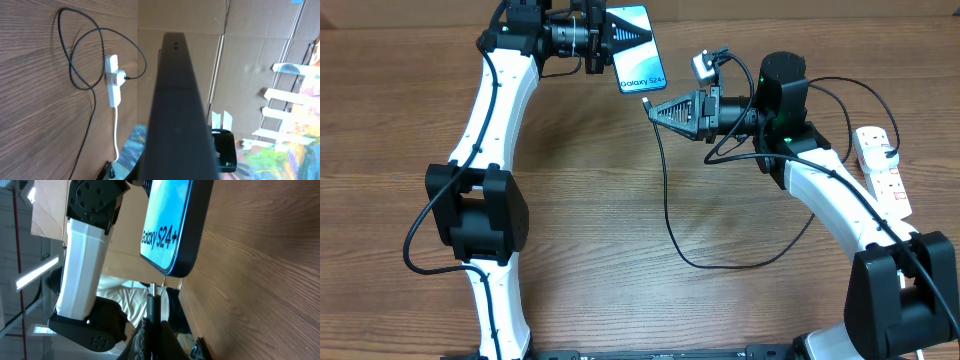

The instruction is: Plug charger to phone and switch on socket

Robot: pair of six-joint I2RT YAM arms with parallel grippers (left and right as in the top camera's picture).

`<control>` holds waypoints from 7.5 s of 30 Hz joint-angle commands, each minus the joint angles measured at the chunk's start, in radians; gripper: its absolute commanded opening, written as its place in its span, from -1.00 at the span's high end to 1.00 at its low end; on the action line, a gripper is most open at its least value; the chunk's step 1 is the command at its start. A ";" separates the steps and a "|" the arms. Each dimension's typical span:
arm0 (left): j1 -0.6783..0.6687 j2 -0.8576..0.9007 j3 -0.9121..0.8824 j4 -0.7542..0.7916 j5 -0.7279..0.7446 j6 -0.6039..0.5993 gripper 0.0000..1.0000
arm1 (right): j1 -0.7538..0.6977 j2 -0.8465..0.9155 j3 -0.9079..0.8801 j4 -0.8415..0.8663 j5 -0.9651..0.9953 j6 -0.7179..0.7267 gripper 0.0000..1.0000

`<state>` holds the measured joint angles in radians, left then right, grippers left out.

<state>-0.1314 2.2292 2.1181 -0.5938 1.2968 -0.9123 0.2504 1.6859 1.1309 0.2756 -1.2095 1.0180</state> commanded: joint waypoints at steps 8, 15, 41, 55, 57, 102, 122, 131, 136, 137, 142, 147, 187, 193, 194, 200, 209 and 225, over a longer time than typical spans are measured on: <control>-0.006 -0.036 0.020 0.008 0.054 0.060 0.92 | 0.001 -0.006 0.002 0.008 -0.048 0.007 0.92; -0.006 -0.036 0.020 0.008 0.053 0.059 0.92 | 0.001 -0.006 0.002 0.008 -0.028 0.007 0.93; -0.007 -0.036 0.020 0.008 0.083 0.049 0.92 | 0.001 -0.006 0.002 0.008 0.066 0.008 0.93; -0.014 -0.036 0.020 0.007 0.071 0.105 0.92 | 0.002 -0.006 0.002 0.008 0.049 0.008 0.93; -0.019 -0.036 0.020 0.007 0.064 0.105 0.92 | 0.003 -0.006 0.002 0.008 0.032 0.007 0.93; 0.008 -0.036 0.020 -0.003 0.064 0.074 0.91 | 0.003 -0.006 0.002 0.008 0.022 0.008 0.93; 0.003 -0.036 0.020 -0.004 0.064 0.038 0.92 | 0.003 -0.006 0.002 0.008 0.039 0.007 0.93; -0.006 -0.036 0.020 -0.003 0.063 0.037 0.92 | 0.003 -0.006 0.002 0.008 0.041 0.007 0.93; -0.006 -0.036 0.020 -0.004 0.061 0.070 0.91 | 0.003 -0.006 0.002 0.008 0.041 0.007 0.93; -0.006 -0.036 0.020 -0.004 0.062 0.071 0.92 | 0.003 -0.006 0.002 0.008 0.041 0.007 0.93; -0.007 -0.036 0.020 -0.005 0.064 0.071 0.91 | 0.003 -0.006 0.002 0.008 0.042 0.007 0.93; -0.007 -0.036 0.020 -0.005 0.064 0.072 0.92 | 0.003 -0.006 0.002 0.008 0.042 0.007 0.93; -0.008 -0.036 0.020 -0.053 0.054 0.058 0.92 | 0.004 -0.006 0.002 0.007 0.039 0.007 0.93; -0.008 -0.036 0.020 -0.053 0.053 0.050 0.91 | 0.004 -0.006 0.002 0.007 0.039 0.007 0.93; -0.008 -0.036 0.020 -0.053 0.053 0.050 0.91 | 0.004 -0.006 0.002 0.007 0.039 0.007 0.93; -0.008 -0.036 0.020 -0.053 0.053 0.032 0.92 | 0.004 -0.006 0.002 0.007 0.042 0.007 0.93; -0.010 -0.036 0.020 -0.062 0.056 0.036 0.92 | 0.004 -0.006 0.002 0.008 0.047 0.007 0.93; -0.027 -0.036 0.020 -0.060 0.061 0.064 0.92 | 0.004 -0.006 0.002 0.008 0.114 0.034 0.93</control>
<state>-0.1379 2.2292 2.1181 -0.6544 1.3098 -0.8616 0.2504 1.6863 1.1309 0.2760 -1.1679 1.0309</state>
